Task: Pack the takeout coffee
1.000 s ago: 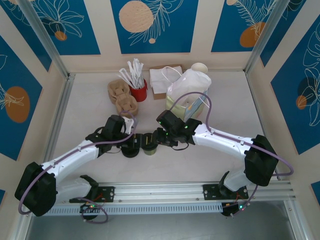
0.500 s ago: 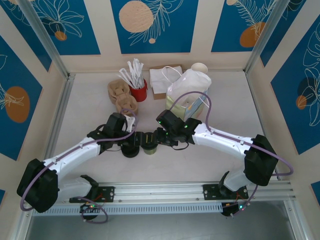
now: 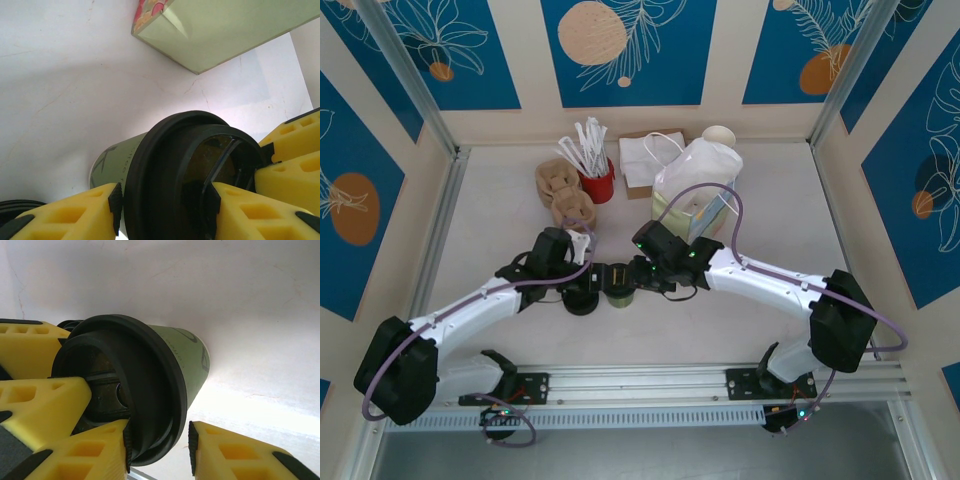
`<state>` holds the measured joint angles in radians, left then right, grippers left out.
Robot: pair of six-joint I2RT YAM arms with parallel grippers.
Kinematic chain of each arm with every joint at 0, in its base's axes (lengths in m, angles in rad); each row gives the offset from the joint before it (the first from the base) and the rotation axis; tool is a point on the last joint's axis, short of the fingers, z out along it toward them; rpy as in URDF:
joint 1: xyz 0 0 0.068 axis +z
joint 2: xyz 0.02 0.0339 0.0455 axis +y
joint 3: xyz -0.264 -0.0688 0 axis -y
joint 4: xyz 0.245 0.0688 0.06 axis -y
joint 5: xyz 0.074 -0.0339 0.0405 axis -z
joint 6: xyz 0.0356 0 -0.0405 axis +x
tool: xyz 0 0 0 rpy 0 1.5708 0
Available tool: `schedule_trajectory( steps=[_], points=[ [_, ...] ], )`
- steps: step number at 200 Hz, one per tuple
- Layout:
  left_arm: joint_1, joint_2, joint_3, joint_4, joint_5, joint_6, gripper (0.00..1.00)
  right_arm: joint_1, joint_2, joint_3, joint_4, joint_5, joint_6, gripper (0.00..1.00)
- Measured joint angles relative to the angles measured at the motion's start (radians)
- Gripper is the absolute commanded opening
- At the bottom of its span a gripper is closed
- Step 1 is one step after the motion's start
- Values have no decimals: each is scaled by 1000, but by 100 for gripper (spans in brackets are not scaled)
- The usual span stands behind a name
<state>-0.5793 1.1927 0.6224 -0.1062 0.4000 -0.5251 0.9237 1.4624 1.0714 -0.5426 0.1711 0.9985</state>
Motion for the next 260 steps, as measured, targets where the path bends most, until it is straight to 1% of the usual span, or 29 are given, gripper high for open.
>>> schedule_trajectory(
  steps=[49,133,191,228,260],
  points=[
    [0,-9,6,-19,-2,4,49,0,-2,0,0,1,0,37],
    [0,-10,90,-180,-50,38,50,3,-8,36,-60,2,0,40],
    [0,-5,145,-251,-70,66,53,-1,-15,74,-95,2,-1,40],
    [0,-5,199,-286,-82,85,55,-1,-47,99,-109,1,-8,40],
    [0,-16,253,-327,-143,82,58,-1,-109,126,-125,-17,-29,41]
  ],
)
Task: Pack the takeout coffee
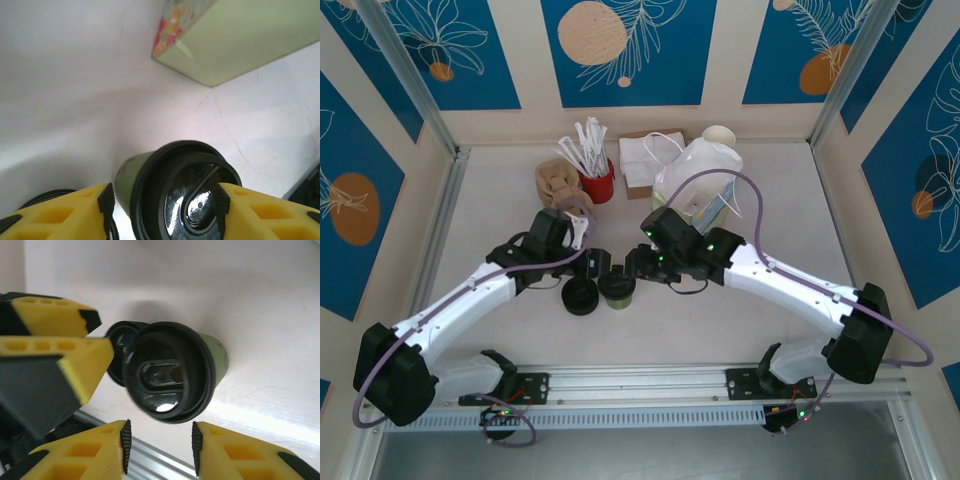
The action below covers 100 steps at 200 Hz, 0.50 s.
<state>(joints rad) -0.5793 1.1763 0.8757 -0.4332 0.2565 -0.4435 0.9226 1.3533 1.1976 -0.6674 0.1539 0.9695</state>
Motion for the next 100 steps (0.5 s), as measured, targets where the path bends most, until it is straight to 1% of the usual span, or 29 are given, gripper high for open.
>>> schedule_trajectory(
  steps=[25,39,70,100],
  points=[
    [0,-35,42,-29,-68,-19,65,0,-44,43,-22,-15,-22,40],
    [0,-56,67,-43,-114,-30,73,0,-69,76,-35,-19,-38,41],
    [10,-82,110,-62,-217,-59,83,-3,-145,117,-56,-19,-61,43],
    [43,-63,147,-82,-283,-79,85,-37,-252,121,-85,-11,-73,43]
  ],
)
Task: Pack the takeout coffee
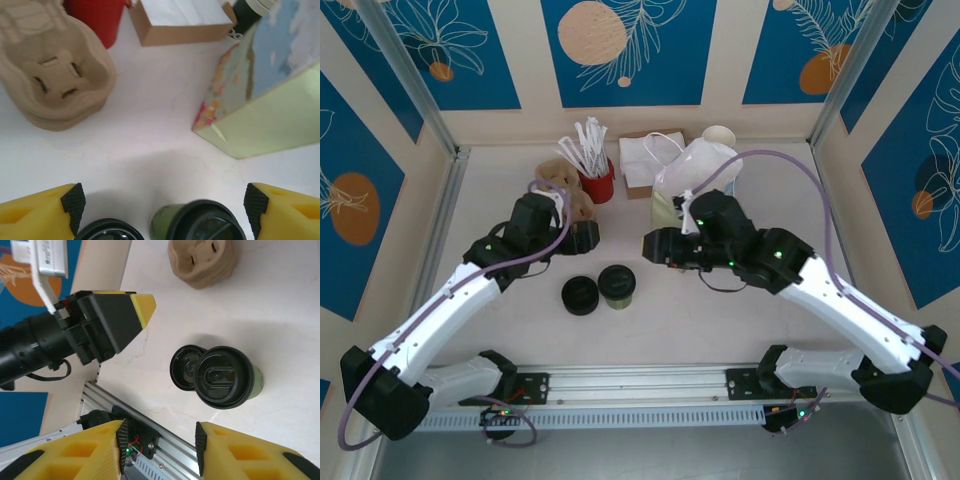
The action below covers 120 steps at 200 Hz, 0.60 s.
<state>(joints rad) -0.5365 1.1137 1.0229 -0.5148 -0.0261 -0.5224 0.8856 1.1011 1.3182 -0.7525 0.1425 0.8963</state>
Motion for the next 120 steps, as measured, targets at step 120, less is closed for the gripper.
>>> schedule_trajectory(
  steps=[120],
  points=[
    [321,291,78,89,115,-64,80,-433,-387,-103,-100,-48,-148,48]
  ],
)
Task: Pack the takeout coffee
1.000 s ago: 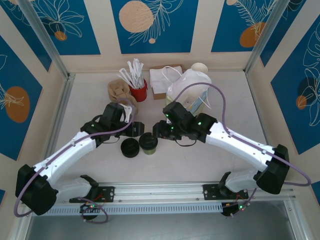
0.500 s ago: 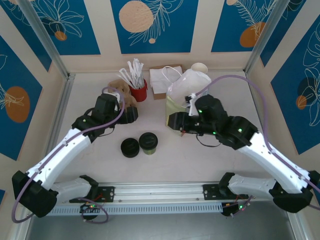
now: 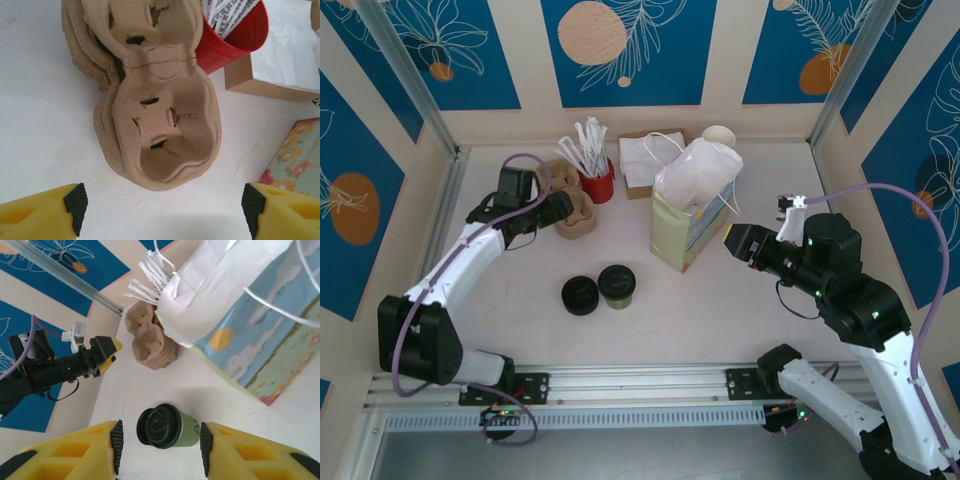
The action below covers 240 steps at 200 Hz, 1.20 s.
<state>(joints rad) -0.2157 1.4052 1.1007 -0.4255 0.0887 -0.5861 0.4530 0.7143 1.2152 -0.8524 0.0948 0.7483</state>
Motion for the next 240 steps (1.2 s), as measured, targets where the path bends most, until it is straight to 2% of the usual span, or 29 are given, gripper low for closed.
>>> schedule_trajectory(
  steps=[33,72,118,175,206,240],
  points=[
    [49,63,0,46,80,-10,78,-113,12,-29,-17,-88,-18,49],
    [56,122,1,80,139,-11,71,-248,43,-40,-25,-227,-28,49],
    [61,179,8,105,178,-15,68,-364,62,-56,-24,-365,-36,49],
    [63,196,9,151,228,-37,63,-433,84,-68,-19,-466,-36,49],
    [63,206,9,180,253,-61,52,-446,97,-68,-3,-494,-36,49],
    [63,206,9,205,260,-82,45,-448,106,-68,9,-510,-36,49]
  ],
)
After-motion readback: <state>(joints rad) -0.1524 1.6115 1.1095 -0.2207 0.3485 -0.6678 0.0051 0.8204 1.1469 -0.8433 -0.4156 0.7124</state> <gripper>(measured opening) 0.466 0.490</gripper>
